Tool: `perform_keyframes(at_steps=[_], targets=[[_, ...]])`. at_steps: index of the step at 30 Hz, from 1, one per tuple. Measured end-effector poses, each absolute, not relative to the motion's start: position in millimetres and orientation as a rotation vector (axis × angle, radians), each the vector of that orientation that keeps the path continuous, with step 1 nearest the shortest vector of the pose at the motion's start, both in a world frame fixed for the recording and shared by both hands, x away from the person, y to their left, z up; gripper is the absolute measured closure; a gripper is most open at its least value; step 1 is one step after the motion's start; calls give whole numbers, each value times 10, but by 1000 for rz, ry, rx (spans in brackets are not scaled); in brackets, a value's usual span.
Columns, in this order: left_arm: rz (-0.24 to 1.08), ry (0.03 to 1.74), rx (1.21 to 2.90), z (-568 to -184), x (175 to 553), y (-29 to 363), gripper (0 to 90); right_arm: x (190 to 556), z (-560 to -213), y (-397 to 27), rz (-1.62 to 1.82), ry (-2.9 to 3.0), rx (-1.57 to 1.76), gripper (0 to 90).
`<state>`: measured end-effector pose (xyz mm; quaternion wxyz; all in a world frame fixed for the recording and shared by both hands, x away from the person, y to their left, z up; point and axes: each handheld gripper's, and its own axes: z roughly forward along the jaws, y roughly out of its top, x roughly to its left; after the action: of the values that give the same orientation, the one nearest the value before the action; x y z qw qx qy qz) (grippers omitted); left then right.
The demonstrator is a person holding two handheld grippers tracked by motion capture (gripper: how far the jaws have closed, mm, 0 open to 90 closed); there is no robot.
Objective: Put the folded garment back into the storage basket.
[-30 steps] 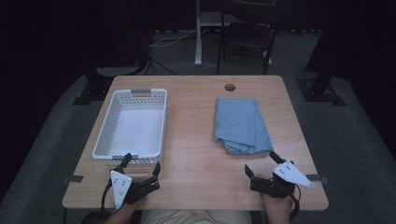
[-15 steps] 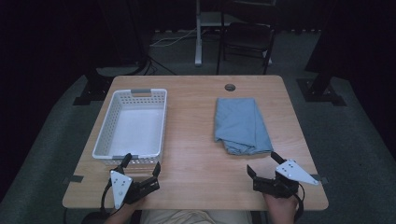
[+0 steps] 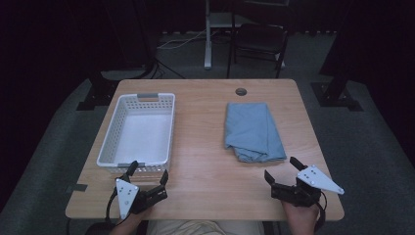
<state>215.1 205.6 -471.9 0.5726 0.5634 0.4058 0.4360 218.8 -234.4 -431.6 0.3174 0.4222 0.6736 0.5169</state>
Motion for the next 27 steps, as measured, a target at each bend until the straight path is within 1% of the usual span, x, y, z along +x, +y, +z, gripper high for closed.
perform_keyframes(at_steps=[8, 27], targets=[[1023, 952, 1320, -4720, 2150, 2057, 27, 2197, -4102, -2380, 1367, 1759, 1070, 54], [1021, 952, 1321, -4719, 2151, 2056, 27, 2482, -3507, -2563, 1412, 1756, 1026, 55]])
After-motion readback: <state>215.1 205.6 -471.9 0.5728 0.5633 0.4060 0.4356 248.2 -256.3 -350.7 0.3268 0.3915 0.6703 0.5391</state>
